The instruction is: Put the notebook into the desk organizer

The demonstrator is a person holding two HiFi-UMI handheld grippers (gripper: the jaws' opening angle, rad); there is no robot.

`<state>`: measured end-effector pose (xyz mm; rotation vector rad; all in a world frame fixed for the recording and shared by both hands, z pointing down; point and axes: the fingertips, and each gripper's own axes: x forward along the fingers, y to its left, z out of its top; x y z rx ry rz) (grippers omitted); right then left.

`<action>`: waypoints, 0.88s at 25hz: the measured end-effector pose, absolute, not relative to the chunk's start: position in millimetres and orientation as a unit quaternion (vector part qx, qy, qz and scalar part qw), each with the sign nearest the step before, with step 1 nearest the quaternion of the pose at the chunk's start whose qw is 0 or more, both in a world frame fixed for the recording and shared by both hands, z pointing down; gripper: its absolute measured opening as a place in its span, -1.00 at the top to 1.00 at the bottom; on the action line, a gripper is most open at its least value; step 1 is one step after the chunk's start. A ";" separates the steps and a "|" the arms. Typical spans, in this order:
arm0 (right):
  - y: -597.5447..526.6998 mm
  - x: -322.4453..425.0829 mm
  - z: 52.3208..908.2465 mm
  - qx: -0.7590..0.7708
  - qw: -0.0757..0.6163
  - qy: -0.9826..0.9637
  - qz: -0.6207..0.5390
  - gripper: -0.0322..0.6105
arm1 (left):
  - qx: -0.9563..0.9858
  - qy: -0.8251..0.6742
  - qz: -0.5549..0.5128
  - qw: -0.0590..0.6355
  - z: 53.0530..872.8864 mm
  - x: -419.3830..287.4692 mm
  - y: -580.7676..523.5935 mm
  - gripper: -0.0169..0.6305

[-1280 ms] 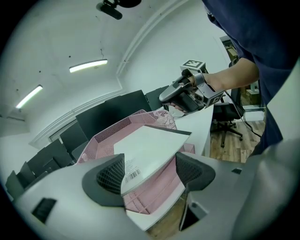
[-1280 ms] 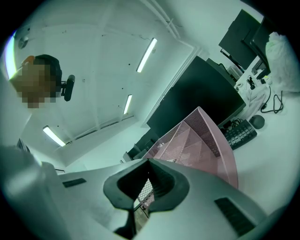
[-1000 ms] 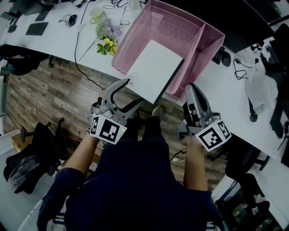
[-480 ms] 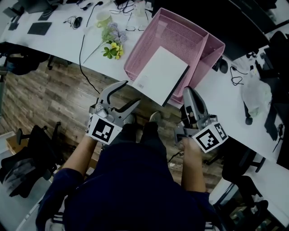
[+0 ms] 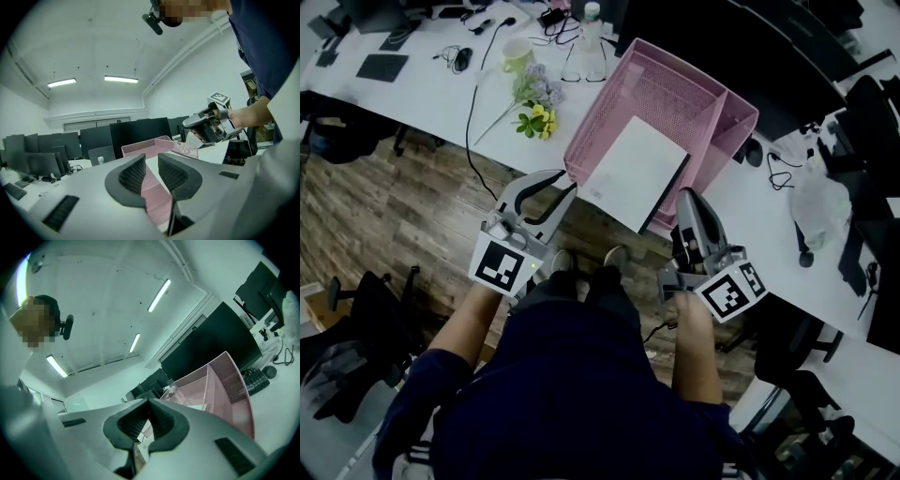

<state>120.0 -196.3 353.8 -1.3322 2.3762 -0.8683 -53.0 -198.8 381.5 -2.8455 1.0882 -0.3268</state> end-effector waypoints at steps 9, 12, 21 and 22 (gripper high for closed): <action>-205.3 116.8 343.8 -0.461 0.139 0.827 -0.291 0.89 | -0.924 0.372 -0.083 0.015 366.3 -64.3 -214.6 0.76; -207.1 115.7 342.4 -0.460 0.138 0.828 -0.289 0.89 | -0.925 0.372 -0.074 0.004 363.4 -65.1 -218.3 0.80; -209.9 112.5 339.8 -0.458 0.135 0.831 -0.284 0.89 | -0.928 0.369 -0.054 -0.011 354.6 -68.6 -225.6 0.84; -210.7 111.9 339.8 -0.457 0.135 0.832 -0.284 0.89 | -0.928 0.370 -0.053 -0.012 353.6 -68.8 -226.5 0.84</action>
